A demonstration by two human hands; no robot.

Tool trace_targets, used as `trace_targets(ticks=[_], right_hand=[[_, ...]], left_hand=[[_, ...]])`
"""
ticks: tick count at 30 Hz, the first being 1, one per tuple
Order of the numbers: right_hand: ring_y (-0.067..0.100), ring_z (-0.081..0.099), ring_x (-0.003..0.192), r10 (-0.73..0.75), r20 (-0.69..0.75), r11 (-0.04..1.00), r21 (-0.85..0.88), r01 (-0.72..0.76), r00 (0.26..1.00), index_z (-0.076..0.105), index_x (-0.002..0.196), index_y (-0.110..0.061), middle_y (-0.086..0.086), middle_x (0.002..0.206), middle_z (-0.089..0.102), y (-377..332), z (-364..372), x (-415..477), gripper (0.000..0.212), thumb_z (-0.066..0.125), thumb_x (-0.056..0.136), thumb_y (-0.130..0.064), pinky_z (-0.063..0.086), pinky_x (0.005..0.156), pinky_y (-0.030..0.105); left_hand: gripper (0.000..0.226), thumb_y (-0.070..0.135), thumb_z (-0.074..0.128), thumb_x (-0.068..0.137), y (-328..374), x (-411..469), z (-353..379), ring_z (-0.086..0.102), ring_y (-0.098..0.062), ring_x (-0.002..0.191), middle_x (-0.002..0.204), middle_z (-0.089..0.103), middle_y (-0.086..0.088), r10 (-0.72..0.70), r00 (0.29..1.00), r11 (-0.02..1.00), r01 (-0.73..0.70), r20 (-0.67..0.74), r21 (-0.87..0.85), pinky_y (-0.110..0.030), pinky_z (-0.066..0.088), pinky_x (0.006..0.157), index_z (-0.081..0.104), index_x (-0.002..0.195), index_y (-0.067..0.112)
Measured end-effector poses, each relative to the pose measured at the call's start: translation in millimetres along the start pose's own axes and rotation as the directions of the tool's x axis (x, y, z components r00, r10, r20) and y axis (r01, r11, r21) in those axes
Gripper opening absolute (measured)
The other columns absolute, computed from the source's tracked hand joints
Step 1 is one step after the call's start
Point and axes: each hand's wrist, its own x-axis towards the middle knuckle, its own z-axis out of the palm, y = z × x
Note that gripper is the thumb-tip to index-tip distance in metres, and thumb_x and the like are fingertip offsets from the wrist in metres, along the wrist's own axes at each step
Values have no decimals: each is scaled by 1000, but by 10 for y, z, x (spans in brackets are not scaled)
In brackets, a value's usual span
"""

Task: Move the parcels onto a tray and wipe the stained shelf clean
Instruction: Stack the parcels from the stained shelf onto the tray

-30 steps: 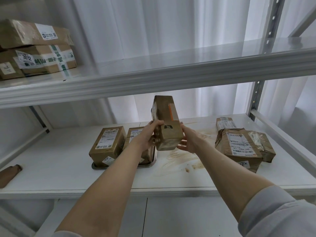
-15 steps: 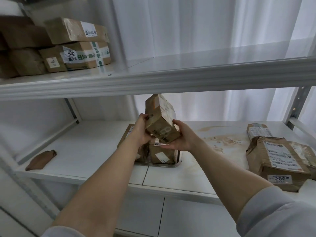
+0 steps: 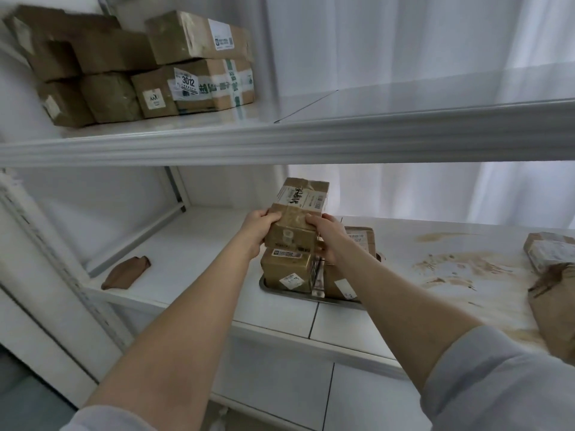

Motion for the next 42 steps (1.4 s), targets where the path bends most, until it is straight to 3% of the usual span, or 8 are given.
trace_targets(ticks=[10, 14, 17, 22, 29, 34, 37, 42], right_hand=[[20, 64, 94, 14, 15, 991, -135, -12, 1000, 50, 133, -20, 8, 119, 65, 107, 145, 47, 45, 64, 90, -20, 56, 71, 32], [16, 62, 89, 16, 13, 989, -147, -14, 1000, 45, 137, -19, 7, 124, 63, 116, 134, 1, 49, 63, 92, -22, 50, 62, 27], [15, 57, 100, -21, -11, 979, -204, 18, 1000, 38, 144, -14, 8, 133, 57, 64, 85, -26, 57, 61, 93, -25, 48, 64, 21], [28, 46, 128, -123, -157, 943, -326, 66, 980, 37, 145, -12, 10, 143, 47, -46, -113, -114, 63, 63, 91, -31, 43, 104, 40], [21, 59, 96, -259, -375, 914, -393, 101, 890, 71, 102, -10, 5, 109, 69, -205, -832, -354, 25, 58, 91, -29, 46, 82, 29], [17, 67, 83, -296, -452, 918, -377, 120, 842, 64, 60, -12, 1, 63, 69, -298, -1500, -633, 39, 52, 92, -30, 45, 70, 27], [20, 64, 66, -289, -542, 937, -329, 117, 789, 62, 75, -4, 9, 72, 67, -352, -1987, -786, 33, 42, 97, -18, 56, 76, 37], [28, 53, 104, -336, -615, 822, -561, -97, 713, 43, 134, -8, 14, 128, 49, -348, -2863, -1083, 43, 42, 91, -6, 47, 81, 35]], left_hand=[[37, 7, 39, 100, -217, 200, -103, 61, -10, 82, 113, 59, -2, 17, 1000, 1000, -17, 1, 11, -22, 50, 65, 47, 137, 9], [55, -2, 38, 98, -241, 252, -61, 44, -19, 132, 151, 36, -3, 53, 999, 998, -53, -7, 34, -21, 47, 83, 24, 150, 12], [59, -2, 40, 98, -208, 242, -32, 35, -22, 139, 154, 30, -7, 65, 997, 997, -63, -50, 42, -21, 45, 83, 21, 151, 14], [46, 11, 51, 96, -63, 223, 138, 50, -22, 128, 143, 48, -6, 208, 953, 960, -156, -218, 232, -32, 45, 103, 42, 141, 11], [27, 25, 55, 94, 188, -106, 998, 63, -18, 97, 108, 71, -5, 399, 915, 876, -364, -52, 316, -22, 45, 84, 72, 103, 6], [49, 29, 33, 102, 203, -431, 1865, 57, -12, 84, 94, 70, 1, 290, 949, 906, -315, 127, 283, -23, 40, 83, 72, 83, 7], [38, 20, 29, 103, 153, -621, 2398, 62, -12, 81, 94, 74, -13, 224, 946, 927, -281, 235, 247, -15, 41, 66, 63, 93, 8], [31, 4, 39, 97, -46, -909, 3174, 63, -20, 78, 104, 59, -13, 26, 892, 953, -158, 451, 259, -30, 54, 74, 47, 126, 0]])
